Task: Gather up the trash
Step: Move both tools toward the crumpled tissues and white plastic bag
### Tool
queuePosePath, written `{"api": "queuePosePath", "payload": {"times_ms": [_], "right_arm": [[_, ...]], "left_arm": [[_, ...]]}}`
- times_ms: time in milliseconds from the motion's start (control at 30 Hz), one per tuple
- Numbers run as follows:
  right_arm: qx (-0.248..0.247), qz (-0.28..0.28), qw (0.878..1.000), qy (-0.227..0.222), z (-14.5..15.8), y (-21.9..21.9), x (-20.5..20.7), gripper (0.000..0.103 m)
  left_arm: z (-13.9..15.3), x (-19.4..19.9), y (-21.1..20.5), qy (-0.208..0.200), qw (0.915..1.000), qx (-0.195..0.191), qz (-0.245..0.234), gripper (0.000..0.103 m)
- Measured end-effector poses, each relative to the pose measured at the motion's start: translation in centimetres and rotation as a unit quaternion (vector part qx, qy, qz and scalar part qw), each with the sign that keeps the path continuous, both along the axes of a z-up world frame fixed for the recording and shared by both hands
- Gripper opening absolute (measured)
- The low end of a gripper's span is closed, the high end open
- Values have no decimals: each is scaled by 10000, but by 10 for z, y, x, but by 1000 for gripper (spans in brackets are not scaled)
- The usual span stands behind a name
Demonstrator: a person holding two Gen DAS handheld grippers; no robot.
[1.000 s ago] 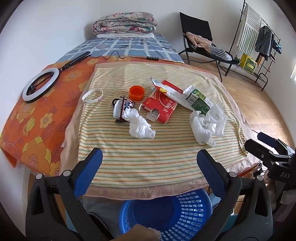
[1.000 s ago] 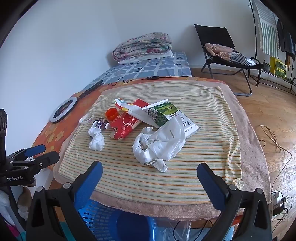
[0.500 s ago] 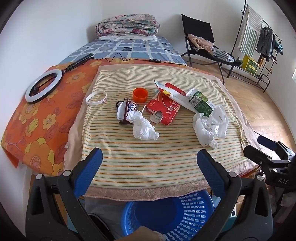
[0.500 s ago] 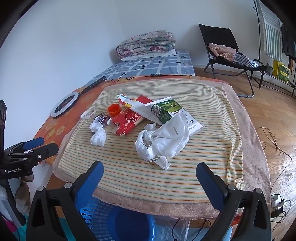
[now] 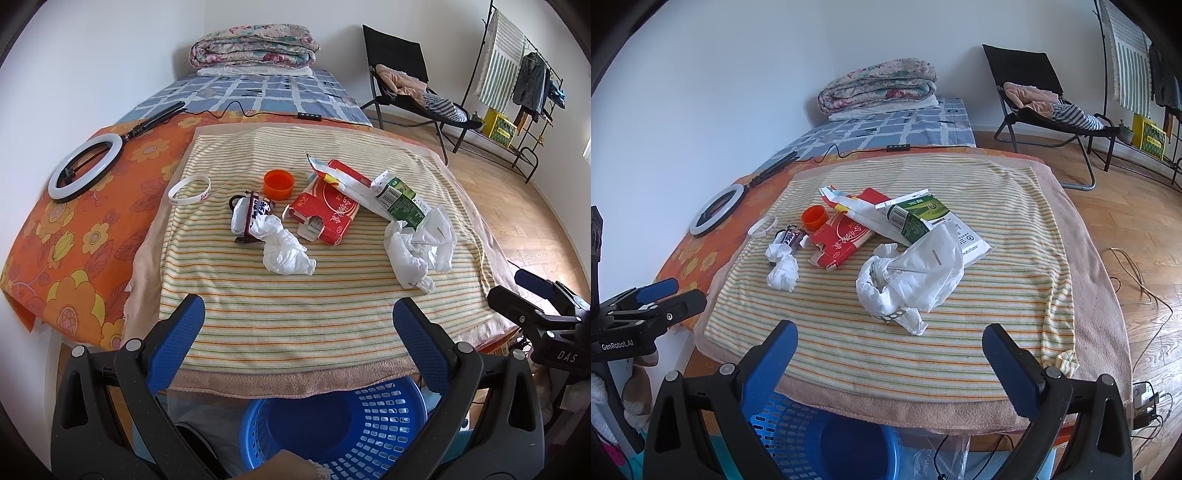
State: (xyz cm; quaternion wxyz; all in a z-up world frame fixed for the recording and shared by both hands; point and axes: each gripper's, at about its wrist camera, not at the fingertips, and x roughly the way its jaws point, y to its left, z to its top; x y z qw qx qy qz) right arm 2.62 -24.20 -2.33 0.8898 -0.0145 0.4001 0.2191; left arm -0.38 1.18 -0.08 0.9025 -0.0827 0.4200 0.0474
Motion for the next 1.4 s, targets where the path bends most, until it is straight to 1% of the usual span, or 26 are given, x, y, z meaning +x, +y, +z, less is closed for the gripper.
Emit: {"api": "queuePosePath", "payload": {"times_ms": [133,233,567,733,1400], "right_arm": [[5,-37,10000,-9,1,-1,0,101],[8,-45,10000,-1,1,-1,1,101],[-5,-51,10000,-13,1,-2,1,101],[-8,-55,10000,-6,1,-2,1,101],[-12,-48,10000,-7,1,-2,0,101]], "left_arm": [[-2,0,-1,15,10000,-3,10,103],[-9,2,-4,60,10000,8,26,103],[-9,2,-4,66,10000,2,16,103],[-14,4,-3,99,9999,-26,30,103],[-15,4,-2,107,9999,-31,31,103]]}}
